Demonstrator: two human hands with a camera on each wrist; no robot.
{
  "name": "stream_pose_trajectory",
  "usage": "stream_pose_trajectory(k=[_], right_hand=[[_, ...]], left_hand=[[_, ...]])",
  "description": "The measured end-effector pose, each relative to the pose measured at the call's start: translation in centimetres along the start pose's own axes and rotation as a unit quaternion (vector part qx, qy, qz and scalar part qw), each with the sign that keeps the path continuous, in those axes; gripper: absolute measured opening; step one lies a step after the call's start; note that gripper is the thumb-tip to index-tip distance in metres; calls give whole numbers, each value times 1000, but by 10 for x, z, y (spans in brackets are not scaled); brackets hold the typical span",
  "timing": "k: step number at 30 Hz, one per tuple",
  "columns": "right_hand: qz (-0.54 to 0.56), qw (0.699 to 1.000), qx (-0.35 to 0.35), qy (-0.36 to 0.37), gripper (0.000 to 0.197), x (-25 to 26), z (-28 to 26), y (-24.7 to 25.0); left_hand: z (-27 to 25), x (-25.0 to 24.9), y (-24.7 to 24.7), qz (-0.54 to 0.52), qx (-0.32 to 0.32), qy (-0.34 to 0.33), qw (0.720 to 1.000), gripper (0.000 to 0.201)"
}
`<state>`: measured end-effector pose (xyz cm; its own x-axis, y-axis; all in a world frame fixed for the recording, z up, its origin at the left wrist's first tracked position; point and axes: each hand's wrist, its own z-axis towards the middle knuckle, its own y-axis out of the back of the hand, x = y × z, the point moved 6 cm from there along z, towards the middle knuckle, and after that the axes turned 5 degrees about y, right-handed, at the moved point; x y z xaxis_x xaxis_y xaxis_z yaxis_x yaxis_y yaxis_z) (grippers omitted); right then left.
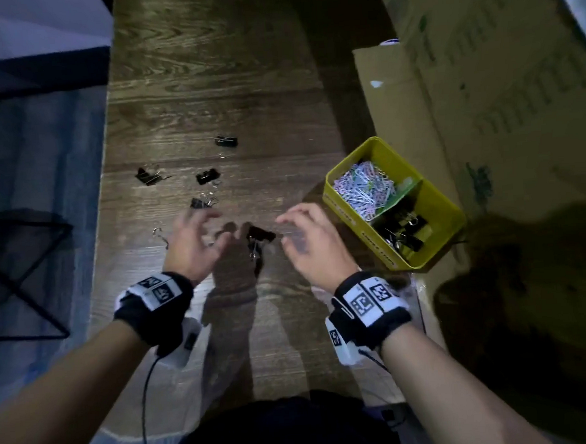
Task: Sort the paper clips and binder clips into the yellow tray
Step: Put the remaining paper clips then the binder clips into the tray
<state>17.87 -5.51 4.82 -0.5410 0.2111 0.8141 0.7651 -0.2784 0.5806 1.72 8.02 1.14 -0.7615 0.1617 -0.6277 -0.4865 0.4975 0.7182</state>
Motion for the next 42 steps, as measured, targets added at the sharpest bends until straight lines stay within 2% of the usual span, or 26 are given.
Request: stream_pose_trajectory(k=[2,3,5,7,9,14,17,21,24,27,29,31,34,37,40,42], right_hand=[[-32,994,100,-9,37,-3,8,-36],[-63,989,131,-16,41,-6,13,-51],[-132,976,169,-31,50,-10,25,-74],[-182,962,197,-49,56,-14,34,-91],[-222,946,228,-68,54,-17,41,-104],[-288,917,264,-80,33,-14,53,-121],[-237,930,263,-97,5,-12,56,-122],[-180,947,246,-106,12,-3,65,-122],[-183,957,204,-97,16,8,88,-122],[-181,964,181,-66,31,20,116,-129],[-226,953,195,-58,45,24,129,-137],[-289,930,225,-47,48,24,135,-147],[-312,919,241,-24,39,22,135,-156],[-314,922,229,5,29,22,130,-160],[-315,922,226,23,23,23,123,-163],[-259,945,199,14,19,24,122,-159]], left_hand=[[0,31,25,58,-44,68,995,55],[-1,40,32,96,-40,94,990,66],[2,56,35,161,-1,132,978,85],[8,66,28,201,43,140,969,94],[16,71,18,224,78,127,963,92],[31,66,8,238,116,68,962,60],[32,66,2,275,159,32,948,57],[29,66,-7,320,182,3,930,53],[27,70,-3,294,149,-34,943,40],[33,75,14,161,88,-69,981,22],[44,82,28,43,50,-55,996,13],[58,96,44,-102,-1,2,995,2],[80,109,74,-240,-90,70,964,10],[102,104,107,-265,-168,65,947,27],[128,87,124,-183,-183,28,966,35],[145,78,127,-114,-168,10,979,30]])
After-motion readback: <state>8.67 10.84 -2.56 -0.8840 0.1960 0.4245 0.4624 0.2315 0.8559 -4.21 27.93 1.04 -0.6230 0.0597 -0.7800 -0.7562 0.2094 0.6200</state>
